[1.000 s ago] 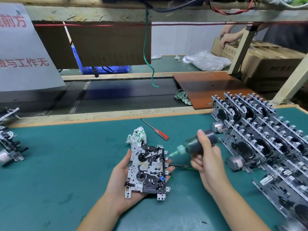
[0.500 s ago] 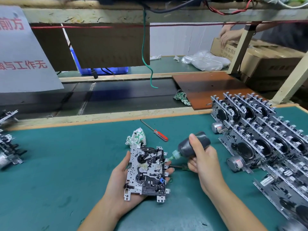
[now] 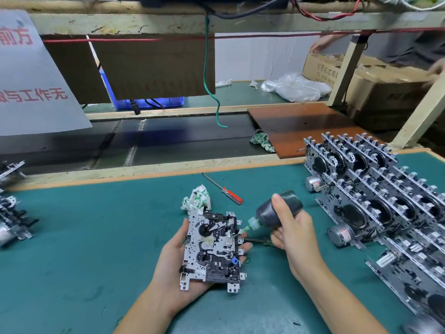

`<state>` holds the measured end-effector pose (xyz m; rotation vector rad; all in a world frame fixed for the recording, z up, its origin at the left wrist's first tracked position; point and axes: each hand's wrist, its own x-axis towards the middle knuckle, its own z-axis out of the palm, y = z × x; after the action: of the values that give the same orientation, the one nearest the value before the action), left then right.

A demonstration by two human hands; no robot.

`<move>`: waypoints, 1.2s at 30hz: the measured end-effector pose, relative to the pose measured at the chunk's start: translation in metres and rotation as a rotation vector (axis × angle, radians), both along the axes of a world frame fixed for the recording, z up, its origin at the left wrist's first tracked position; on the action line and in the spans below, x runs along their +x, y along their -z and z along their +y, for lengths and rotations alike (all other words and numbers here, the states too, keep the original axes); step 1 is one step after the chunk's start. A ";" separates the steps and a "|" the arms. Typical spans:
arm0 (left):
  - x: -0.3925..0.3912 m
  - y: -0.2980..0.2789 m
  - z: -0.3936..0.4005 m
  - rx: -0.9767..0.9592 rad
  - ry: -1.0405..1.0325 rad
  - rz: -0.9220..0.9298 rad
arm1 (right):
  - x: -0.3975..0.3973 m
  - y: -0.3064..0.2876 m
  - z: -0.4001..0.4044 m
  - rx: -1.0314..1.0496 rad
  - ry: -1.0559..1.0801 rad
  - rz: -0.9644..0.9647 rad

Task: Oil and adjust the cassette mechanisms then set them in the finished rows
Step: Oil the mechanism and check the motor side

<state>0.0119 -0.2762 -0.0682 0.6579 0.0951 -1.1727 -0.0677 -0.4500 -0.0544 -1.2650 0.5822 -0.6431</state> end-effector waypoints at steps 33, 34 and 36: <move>-0.003 -0.010 -0.003 -0.209 -0.310 0.214 | 0.001 0.009 -0.022 -0.328 -0.103 0.055; -0.003 -0.011 -0.003 -0.210 -0.318 0.217 | 0.001 0.009 -0.021 -0.359 -0.127 0.075; -0.002 -0.013 -0.003 -0.210 -0.315 0.212 | 0.002 0.009 -0.019 -0.400 -0.135 0.091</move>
<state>0.0099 -0.2790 -0.0555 0.3177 0.2426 -0.9289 -0.0661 -0.4687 -0.0638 -1.6998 0.4495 -0.6096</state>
